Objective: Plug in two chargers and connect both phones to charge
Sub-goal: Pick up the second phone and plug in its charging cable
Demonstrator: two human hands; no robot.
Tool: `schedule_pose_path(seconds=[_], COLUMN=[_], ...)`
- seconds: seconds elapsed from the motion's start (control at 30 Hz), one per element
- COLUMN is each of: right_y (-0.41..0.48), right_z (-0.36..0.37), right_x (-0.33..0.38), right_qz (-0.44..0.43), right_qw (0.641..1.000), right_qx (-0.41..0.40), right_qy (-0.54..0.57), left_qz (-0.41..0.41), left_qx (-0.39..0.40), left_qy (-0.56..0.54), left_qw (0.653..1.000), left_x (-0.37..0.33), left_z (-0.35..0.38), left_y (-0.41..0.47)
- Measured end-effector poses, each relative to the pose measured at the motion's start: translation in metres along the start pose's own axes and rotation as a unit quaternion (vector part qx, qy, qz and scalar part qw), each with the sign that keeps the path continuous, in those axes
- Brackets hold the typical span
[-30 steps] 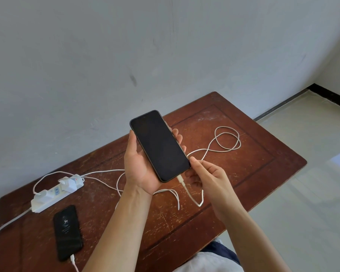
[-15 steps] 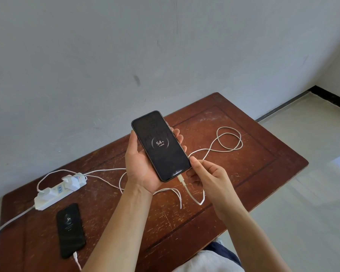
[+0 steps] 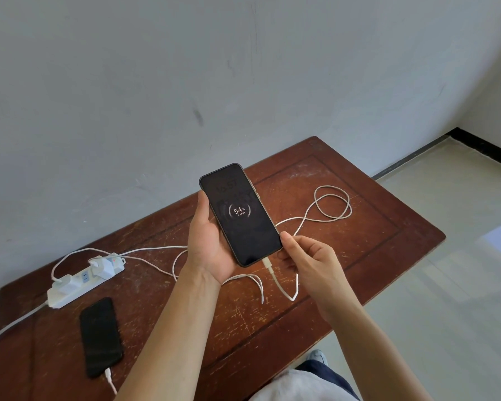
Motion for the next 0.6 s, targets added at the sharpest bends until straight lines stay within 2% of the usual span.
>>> schedule_pose_path(seconds=[0.23, 0.3, 0.33, 0.4, 0.47, 0.53, 0.6], right_y=[0.009, 0.019, 0.025, 0.04, 0.049, 0.054, 0.059], right_z=[-0.007, -0.008, -0.009, -0.014, -0.021, -0.029, -0.039], right_x=[-0.02, -0.037, -0.048, -0.076, -0.108, -0.134, -0.153], right_qz=[0.016, 0.039, 0.048, 0.073, 0.141, 0.178, 0.169], right_qw=[1.0, 0.998, 0.995, 0.972, 0.928, 0.912, 0.926], right_qx=[-0.003, -0.042, -0.076, -0.125, -0.097, -0.051, -0.051], right_qy=[-0.006, -0.013, -0.036, -0.186, -0.331, -0.366, -0.333], left_qz=[-0.011, -0.013, -0.017, -0.024, -0.027, -0.036, -0.046], left_qx=[-0.037, -0.06, -0.074, -0.099, -0.108, -0.106, -0.111], left_qy=[0.033, 0.057, 0.068, 0.089, 0.095, 0.089, 0.095], left_qw=[0.999, 0.996, 0.995, 0.991, 0.989, 0.99, 0.988], left_x=[0.008, 0.014, 0.017, 0.024, 0.031, 0.038, 0.044], left_z=[-0.008, -0.013, -0.015, -0.022, -0.028, -0.032, -0.035], left_y=[0.004, 0.006, 0.006, 0.005, 0.004, 0.003, 0.006])
Point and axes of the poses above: each hand's wrist, its own y-axis towards the middle knuckle, its own z-axis out of the palm, x = y × z, the point moved 1 cm from there along y, towards the middle knuckle, and after that the axes turned 6 degrees about -x, right-handed, at the moved point
